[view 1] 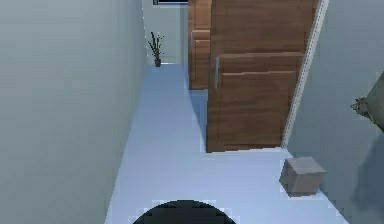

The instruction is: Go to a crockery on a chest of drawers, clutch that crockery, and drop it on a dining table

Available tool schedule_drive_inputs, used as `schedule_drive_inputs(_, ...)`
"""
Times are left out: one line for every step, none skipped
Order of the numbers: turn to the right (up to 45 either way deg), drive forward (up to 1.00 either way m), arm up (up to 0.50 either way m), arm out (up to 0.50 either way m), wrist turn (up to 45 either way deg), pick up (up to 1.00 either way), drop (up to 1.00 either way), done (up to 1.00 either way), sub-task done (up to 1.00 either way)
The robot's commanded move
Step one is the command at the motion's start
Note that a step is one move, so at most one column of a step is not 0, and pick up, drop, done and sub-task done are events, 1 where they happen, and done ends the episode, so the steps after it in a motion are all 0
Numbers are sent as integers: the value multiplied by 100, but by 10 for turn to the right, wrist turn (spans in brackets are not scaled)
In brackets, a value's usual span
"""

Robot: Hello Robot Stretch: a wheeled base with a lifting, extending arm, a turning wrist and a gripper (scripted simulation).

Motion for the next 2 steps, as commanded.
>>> schedule_drive_inputs(-60,0,0,0,0,0,0,0,0)
schedule_drive_inputs(0,100,0,0,0,0,0,0,0)
